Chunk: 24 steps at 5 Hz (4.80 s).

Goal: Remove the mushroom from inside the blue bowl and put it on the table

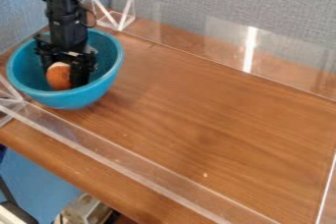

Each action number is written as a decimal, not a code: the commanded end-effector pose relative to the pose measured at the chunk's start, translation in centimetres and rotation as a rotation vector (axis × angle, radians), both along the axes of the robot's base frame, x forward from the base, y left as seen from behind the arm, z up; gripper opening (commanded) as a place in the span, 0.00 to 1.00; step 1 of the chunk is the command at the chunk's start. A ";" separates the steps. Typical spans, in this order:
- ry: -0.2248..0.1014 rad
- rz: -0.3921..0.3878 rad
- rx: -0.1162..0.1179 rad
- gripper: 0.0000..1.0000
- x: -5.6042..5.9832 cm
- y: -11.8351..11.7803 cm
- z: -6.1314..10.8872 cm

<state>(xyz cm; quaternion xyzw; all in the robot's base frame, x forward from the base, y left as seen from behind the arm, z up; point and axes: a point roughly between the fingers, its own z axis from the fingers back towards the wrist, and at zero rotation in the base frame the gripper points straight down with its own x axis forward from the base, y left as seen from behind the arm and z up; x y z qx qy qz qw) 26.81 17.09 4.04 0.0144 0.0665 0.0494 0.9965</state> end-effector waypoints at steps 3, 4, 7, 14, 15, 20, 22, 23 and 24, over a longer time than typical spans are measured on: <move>-0.094 0.011 0.083 0.00 1.7 0.6 4.2; -0.085 0.003 0.084 0.00 2.4 1.0 3.3; -0.060 -0.046 0.067 0.00 4.1 1.5 0.9; -0.077 -0.063 0.078 0.00 4.6 0.8 2.3; -0.083 -0.066 0.082 0.00 4.5 0.7 2.9; -0.110 -0.082 0.106 0.00 4.2 0.0 6.0; -0.138 -0.092 0.129 0.00 4.0 -0.6 8.4; -0.149 -0.093 0.135 0.00 3.9 -0.8 9.2; -0.157 -0.094 0.139 0.00 3.8 -1.0 10.0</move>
